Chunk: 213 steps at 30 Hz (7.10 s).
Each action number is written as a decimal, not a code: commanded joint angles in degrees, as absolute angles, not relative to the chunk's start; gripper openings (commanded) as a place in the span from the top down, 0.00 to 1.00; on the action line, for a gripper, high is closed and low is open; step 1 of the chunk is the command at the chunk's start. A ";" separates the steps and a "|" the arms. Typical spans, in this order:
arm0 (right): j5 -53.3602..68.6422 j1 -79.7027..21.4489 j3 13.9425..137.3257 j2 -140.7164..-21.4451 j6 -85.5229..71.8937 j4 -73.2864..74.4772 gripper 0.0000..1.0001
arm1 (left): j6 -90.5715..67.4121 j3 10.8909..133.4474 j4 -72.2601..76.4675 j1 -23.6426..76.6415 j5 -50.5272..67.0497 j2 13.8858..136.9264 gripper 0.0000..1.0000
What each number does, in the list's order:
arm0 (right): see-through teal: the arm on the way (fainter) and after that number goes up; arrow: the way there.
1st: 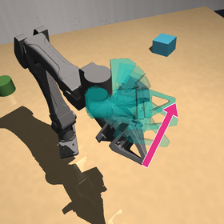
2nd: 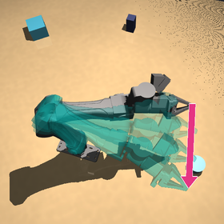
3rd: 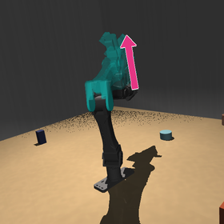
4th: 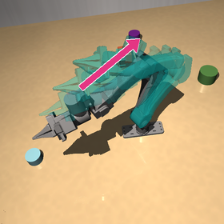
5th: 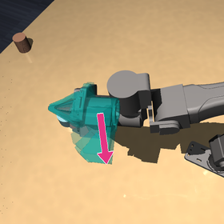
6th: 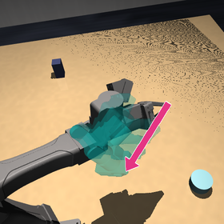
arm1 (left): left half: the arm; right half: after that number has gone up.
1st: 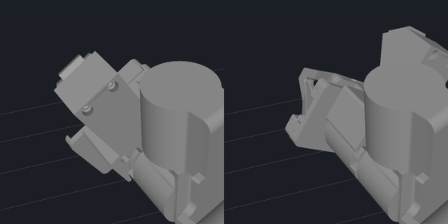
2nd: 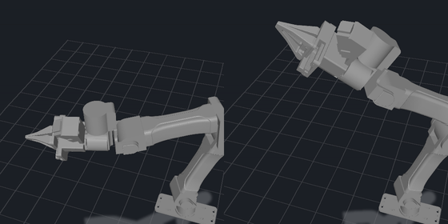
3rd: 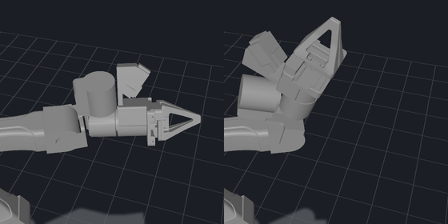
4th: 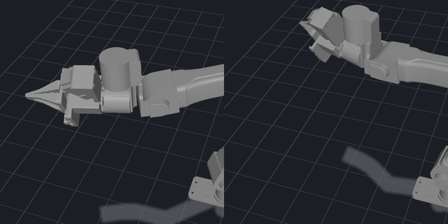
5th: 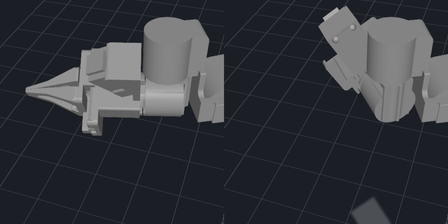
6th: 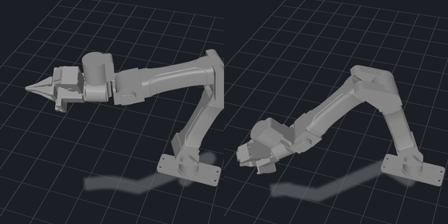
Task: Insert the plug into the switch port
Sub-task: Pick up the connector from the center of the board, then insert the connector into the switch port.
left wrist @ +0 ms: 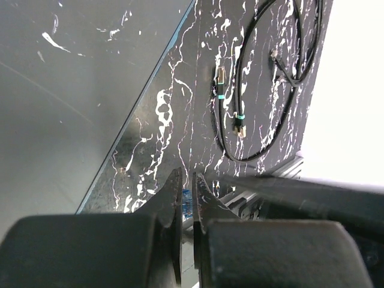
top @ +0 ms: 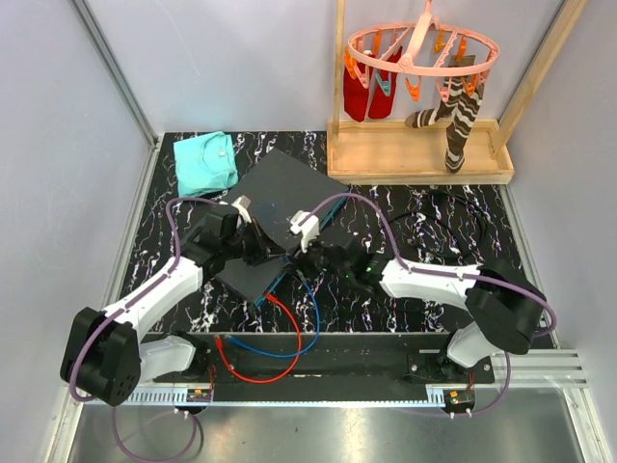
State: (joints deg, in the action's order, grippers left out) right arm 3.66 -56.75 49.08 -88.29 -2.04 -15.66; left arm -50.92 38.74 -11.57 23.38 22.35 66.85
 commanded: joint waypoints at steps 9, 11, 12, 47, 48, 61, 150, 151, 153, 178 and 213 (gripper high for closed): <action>17.31 -50.71 38.59 -85.07 -5.36 -33.65 0.46 | -45.79 37.62 -4.66 20.30 28.47 66.36 1.00; 17.84 -50.63 37.97 -85.51 -5.88 -37.08 0.46 | -45.53 37.70 -5.10 20.21 28.74 66.18 1.00; 17.93 -50.63 37.62 -86.21 -6.06 -38.22 0.47 | -45.27 37.79 -5.36 20.21 28.83 66.18 1.00; 26.72 -49.39 41.31 -93.78 -7.12 -45.09 0.71 | -44.74 37.97 -6.68 18.98 31.11 63.54 1.00; 26.81 -49.39 41.31 -93.87 -7.12 -45.09 0.71 | -44.82 38.06 -6.59 18.81 31.20 63.46 1.00; 27.42 -49.40 41.48 -94.22 -6.59 -44.12 0.74 | -44.91 37.88 -6.24 17.75 32.08 63.37 1.00; 5.18 -63.46 68.91 -109.25 9.85 5.80 1.00 | -26.37 64.86 -22.32 0.79 -1.50 96.59 0.01; 5.10 -63.54 68.91 -109.42 9.67 5.89 1.00 | -26.37 64.86 -22.32 0.79 -1.49 96.50 0.01; 4.75 -63.37 68.99 -109.51 8.62 5.89 1.00 | -26.46 64.78 -22.24 0.79 -1.32 96.50 0.01; 2.55 -63.46 71.81 -109.95 2.11 7.03 1.00 | -26.98 64.60 -22.41 0.88 -0.35 96.59 0.01; -13.71 -68.12 73.13 -108.55 2.11 2.73 1.00 | -27.25 64.60 -23.55 1.14 -0.70 98.00 0.01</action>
